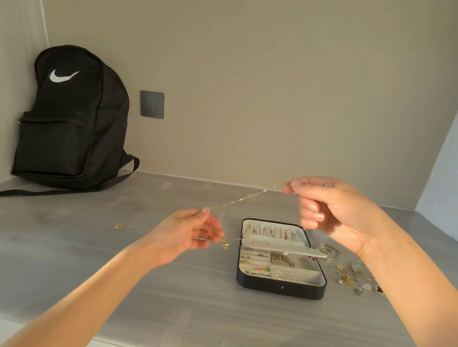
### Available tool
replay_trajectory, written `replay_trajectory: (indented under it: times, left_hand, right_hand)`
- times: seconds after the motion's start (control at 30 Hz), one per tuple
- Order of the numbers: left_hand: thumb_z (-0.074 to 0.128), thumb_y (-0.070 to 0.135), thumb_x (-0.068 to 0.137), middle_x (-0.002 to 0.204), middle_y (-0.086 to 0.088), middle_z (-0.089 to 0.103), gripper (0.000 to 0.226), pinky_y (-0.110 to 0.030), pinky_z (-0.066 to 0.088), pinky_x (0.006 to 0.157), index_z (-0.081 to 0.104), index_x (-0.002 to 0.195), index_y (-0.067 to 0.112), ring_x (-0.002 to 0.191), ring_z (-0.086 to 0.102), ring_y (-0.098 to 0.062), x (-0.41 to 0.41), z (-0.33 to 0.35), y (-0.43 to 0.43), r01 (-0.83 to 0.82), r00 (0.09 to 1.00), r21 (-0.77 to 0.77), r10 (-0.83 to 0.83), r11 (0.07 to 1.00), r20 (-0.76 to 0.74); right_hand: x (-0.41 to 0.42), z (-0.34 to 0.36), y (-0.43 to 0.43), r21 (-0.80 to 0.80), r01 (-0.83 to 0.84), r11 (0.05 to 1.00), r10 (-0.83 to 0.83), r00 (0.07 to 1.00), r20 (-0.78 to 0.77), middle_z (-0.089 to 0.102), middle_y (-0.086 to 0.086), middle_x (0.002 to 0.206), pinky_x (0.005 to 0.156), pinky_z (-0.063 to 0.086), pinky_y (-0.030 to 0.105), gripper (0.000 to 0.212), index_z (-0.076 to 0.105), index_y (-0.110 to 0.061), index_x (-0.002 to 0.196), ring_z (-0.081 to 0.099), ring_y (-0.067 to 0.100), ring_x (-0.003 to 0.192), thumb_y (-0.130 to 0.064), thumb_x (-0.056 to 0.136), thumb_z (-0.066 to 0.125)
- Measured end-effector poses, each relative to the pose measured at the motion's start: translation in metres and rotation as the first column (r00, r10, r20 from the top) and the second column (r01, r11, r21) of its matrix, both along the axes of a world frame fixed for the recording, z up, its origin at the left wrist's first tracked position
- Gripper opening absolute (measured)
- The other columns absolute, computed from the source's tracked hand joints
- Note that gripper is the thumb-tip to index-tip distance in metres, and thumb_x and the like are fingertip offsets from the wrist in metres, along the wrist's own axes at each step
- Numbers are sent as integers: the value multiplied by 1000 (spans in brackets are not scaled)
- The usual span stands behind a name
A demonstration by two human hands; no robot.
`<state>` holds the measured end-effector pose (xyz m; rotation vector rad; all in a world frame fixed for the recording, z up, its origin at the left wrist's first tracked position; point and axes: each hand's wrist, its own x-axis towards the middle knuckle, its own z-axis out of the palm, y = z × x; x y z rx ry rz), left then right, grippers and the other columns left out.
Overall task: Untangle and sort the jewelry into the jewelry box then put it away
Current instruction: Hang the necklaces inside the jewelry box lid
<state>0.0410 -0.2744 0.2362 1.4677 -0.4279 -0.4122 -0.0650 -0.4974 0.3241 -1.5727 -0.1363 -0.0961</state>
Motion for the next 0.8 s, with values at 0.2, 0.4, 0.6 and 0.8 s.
replay_trajectory:
  times: [0.2, 0.4, 0.6, 0.8]
  left_hand:
    - [36, 27, 100, 70, -7, 63, 35, -22, 39, 54, 58, 82, 5, 54, 53, -12, -8, 14, -19, 51, 991, 178, -71, 983, 110]
    - [33, 24, 101, 64, -4, 64, 38, -19, 36, 49, 49, 71, 10, 53, 50, -14, -24, 45, -44, 52, 949, 353, -156, 934, 273]
    - [45, 34, 96, 58, 8, 59, 32, -20, 39, 55, 52, 69, 17, 49, 48, -4, -41, 70, -73, -168, 728, 675, -370, 719, 576]
    - [61, 40, 86, 58, 10, 49, 26, -10, 32, 43, 56, 73, 17, 49, 41, -1, -56, 90, -95, -277, 603, 705, -454, 652, 656]
  right_hand:
    - [-20, -20, -31, 30, 83, 996, -81, 996, -48, 37, 1, 47, 40, 31, 22, 22, 63, -1, 83, 31, 11, 39, -19, 71, 61]
    - [-37, -58, -47, -163, 82, 983, -111, 977, -180, 51, 5, 55, 48, 45, 26, 9, 62, -6, 81, 46, 16, 45, -13, 86, 60]
    - [-40, -90, -40, -359, 36, 933, -118, 971, -210, 64, 6, 64, 61, 52, 27, 8, 61, -6, 77, 60, 18, 54, -4, 81, 68]
    - [-32, -107, -23, -538, -66, 840, -93, 960, -263, 67, -3, 79, 69, 48, 18, 22, 60, -22, 91, 63, 9, 70, -12, 77, 74]
